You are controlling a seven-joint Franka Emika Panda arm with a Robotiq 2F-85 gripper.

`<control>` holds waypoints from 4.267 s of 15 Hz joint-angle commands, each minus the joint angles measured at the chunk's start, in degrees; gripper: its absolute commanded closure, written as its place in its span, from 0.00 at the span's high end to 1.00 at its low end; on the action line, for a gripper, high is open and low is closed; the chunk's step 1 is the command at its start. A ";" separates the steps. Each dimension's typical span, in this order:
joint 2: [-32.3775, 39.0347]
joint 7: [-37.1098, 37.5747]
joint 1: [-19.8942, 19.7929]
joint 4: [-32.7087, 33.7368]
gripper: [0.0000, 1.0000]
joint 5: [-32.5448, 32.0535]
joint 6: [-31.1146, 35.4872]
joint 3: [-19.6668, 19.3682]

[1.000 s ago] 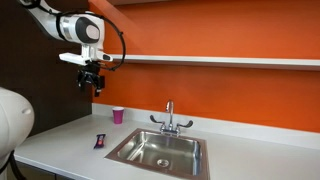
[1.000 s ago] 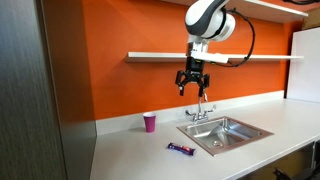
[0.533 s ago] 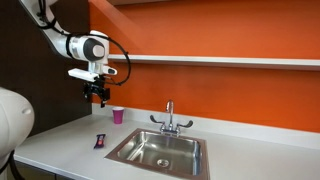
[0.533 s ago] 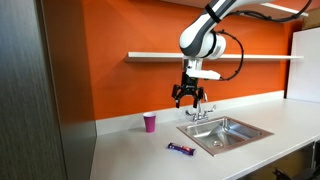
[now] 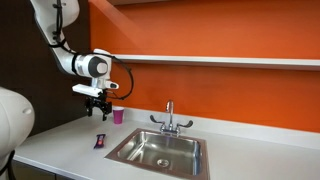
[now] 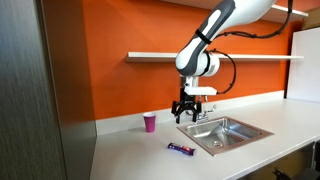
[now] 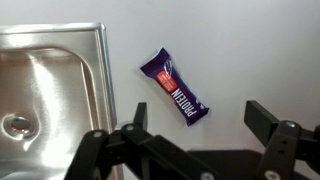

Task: Place the protein bar in the sink

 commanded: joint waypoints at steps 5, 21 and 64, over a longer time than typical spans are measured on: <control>8.56 -0.69 1.47 1.70 1.00 -1.62 5.10 0.88; 16.37 -1.05 2.41 5.30 1.00 -3.57 7.38 0.41; 23.29 -19.97 0.36 9.70 1.00 -10.29 9.57 1.09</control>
